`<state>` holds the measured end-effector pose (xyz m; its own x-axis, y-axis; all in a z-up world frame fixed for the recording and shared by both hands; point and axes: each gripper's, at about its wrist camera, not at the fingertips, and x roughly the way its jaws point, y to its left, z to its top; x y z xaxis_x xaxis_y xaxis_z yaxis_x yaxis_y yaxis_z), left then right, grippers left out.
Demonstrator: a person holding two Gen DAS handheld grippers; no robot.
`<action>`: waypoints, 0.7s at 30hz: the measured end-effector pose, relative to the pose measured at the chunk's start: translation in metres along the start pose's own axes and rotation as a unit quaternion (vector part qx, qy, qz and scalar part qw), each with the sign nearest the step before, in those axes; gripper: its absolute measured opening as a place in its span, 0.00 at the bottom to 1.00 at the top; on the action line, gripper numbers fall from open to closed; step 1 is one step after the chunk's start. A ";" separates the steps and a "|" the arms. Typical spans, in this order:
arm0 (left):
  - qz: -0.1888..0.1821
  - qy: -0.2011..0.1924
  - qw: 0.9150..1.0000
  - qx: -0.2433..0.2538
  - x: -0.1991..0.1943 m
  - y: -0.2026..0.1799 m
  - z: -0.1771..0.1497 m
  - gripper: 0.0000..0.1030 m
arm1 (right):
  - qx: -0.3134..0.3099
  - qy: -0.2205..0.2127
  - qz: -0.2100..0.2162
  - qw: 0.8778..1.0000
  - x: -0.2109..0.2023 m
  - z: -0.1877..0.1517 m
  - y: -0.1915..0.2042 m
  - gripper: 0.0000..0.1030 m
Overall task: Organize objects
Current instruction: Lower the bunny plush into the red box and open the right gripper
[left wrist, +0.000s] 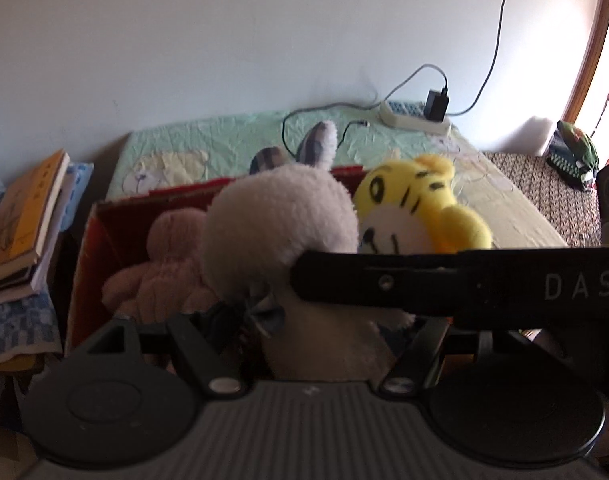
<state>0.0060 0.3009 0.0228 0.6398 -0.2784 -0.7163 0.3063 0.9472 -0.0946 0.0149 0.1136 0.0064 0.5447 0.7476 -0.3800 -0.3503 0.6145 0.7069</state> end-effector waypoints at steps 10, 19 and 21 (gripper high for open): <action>-0.018 0.044 0.999 -0.007 0.029 0.007 -0.004 0.75 | 0.004 0.040 -0.053 0.998 0.021 -0.006 -0.001 0.40; -0.021 0.063 0.998 -0.013 0.030 0.012 -0.010 0.77 | -0.012 0.057 -0.072 0.996 0.029 -0.011 0.004 0.44; -0.022 0.061 0.998 -0.013 0.026 0.012 -0.010 0.78 | -0.012 0.057 -0.074 0.996 0.028 -0.010 0.006 0.47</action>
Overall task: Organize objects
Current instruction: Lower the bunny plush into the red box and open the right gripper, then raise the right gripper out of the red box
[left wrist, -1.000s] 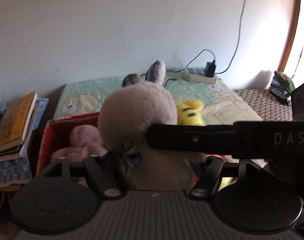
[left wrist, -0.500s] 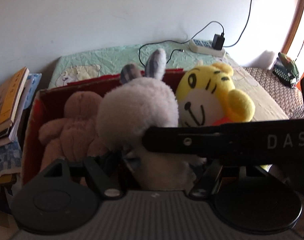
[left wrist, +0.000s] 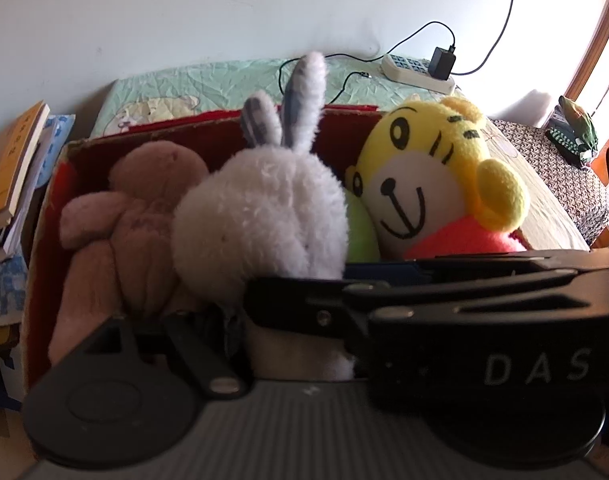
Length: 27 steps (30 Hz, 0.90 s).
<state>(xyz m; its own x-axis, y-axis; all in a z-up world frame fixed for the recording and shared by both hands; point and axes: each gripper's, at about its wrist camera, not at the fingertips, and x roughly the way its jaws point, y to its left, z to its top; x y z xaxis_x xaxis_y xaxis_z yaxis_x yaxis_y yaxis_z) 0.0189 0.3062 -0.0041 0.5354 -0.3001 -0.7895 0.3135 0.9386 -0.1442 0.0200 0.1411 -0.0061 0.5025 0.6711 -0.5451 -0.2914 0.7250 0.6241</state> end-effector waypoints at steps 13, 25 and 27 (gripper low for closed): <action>0.014 -0.047 0.999 0.006 -0.050 -0.004 0.002 0.92 | 0.039 -0.099 -0.023 0.994 -0.071 -0.001 0.005 0.52; 0.063 -0.029 0.998 -0.008 -0.061 -0.029 0.014 0.92 | 0.005 -0.143 -0.130 0.981 -0.098 -0.012 0.015 0.57; 0.073 -0.029 0.997 -0.012 -0.061 -0.036 0.014 0.92 | 0.003 -0.146 -0.138 0.980 -0.102 -0.013 0.013 0.58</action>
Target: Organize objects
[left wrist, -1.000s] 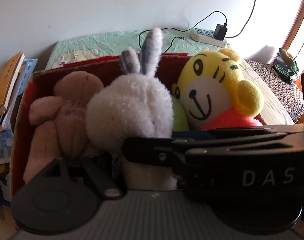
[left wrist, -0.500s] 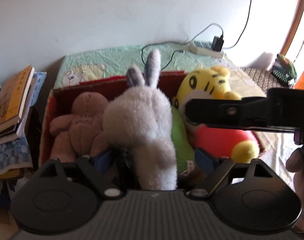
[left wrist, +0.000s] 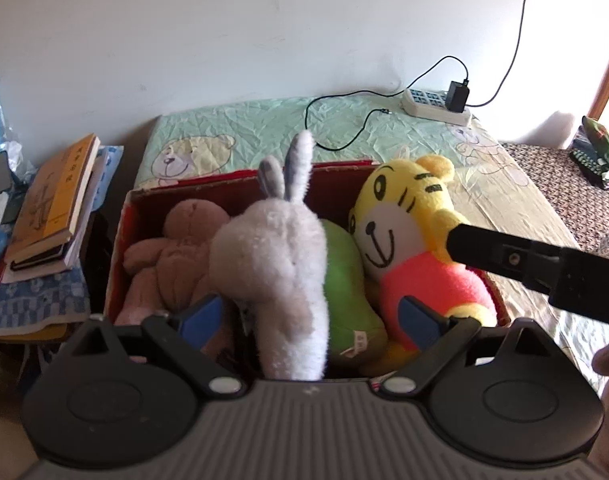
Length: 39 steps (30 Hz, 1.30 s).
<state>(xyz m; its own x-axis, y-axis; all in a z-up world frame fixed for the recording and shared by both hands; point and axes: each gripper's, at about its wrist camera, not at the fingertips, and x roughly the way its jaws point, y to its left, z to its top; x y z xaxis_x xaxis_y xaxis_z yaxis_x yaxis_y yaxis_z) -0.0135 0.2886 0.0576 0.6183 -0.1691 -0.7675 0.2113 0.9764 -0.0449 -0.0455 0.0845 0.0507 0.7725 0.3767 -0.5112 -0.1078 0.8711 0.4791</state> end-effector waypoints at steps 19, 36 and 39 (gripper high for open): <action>0.090 0.002 0.996 0.014 -0.006 -0.100 0.003 0.99 | -0.022 -0.008 -0.099 0.995 -0.053 0.008 -0.061 0.64; 0.109 0.019 0.993 0.045 0.004 -0.196 -0.009 0.99 | -0.019 0.030 -0.184 0.982 -0.073 0.014 -0.134 0.72; 0.110 0.026 0.992 0.049 0.011 -0.209 -0.013 0.99 | -0.025 0.037 -0.196 0.980 -0.073 0.015 -0.141 0.74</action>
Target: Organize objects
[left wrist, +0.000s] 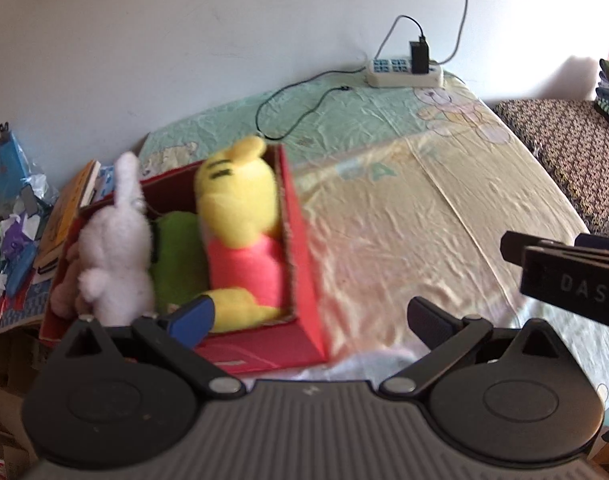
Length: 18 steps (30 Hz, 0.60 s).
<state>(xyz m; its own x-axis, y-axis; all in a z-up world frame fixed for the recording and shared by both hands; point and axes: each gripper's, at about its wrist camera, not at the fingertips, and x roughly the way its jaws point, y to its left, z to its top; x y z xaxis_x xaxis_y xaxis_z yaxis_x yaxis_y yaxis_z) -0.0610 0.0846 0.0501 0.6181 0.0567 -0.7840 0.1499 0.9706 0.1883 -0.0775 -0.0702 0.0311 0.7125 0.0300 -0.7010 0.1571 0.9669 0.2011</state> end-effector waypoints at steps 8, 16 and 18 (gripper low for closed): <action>0.018 0.014 1.000 -0.006 0.009 -0.019 -0.002 0.99 | -0.010 0.020 -0.013 1.000 0.010 0.002 -0.015 0.76; 0.031 0.033 0.999 -0.021 0.017 -0.022 -0.009 0.99 | -0.016 0.052 -0.014 0.998 0.022 0.001 -0.019 0.78; 0.034 0.038 0.998 -0.023 0.018 -0.022 -0.011 0.99 | -0.016 0.061 -0.013 0.998 0.025 0.000 -0.020 0.78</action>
<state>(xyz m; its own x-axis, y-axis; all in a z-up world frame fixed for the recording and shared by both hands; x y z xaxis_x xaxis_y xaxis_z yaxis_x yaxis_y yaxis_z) -0.0611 0.0666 0.0252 0.5654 0.1388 -0.8131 0.0733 0.9734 0.2171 -0.0629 -0.0886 0.0099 0.6195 0.0339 -0.7843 0.1503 0.9755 0.1609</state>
